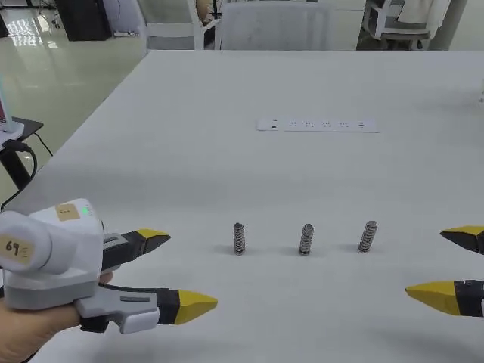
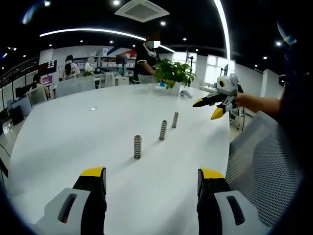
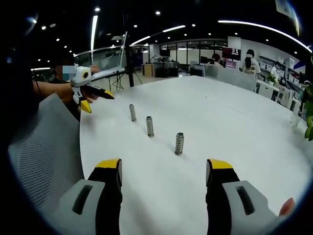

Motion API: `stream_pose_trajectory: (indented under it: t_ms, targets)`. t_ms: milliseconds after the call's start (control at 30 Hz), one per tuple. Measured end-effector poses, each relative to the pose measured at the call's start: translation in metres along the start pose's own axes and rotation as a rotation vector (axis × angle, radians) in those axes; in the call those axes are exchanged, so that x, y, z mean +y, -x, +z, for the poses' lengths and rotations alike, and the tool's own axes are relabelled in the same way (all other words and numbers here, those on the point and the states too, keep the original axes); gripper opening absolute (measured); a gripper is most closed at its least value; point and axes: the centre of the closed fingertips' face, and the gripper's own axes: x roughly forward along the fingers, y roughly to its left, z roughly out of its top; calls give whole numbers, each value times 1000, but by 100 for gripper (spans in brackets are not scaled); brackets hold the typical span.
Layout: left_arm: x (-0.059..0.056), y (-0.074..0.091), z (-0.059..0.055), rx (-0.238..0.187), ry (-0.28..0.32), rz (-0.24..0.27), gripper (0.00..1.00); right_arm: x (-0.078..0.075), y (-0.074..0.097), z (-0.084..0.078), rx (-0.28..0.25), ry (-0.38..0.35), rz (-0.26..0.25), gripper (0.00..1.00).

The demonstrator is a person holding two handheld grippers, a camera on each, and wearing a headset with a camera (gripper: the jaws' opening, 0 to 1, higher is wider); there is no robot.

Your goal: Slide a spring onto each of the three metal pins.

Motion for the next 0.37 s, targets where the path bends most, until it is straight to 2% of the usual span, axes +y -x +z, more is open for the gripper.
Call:
stream_pose_trajectory:
  t_ms: [367]
  targets:
    - [-6,-4,-5,3,16,-12,73,0,-1,-1,0,-8,-2,70]
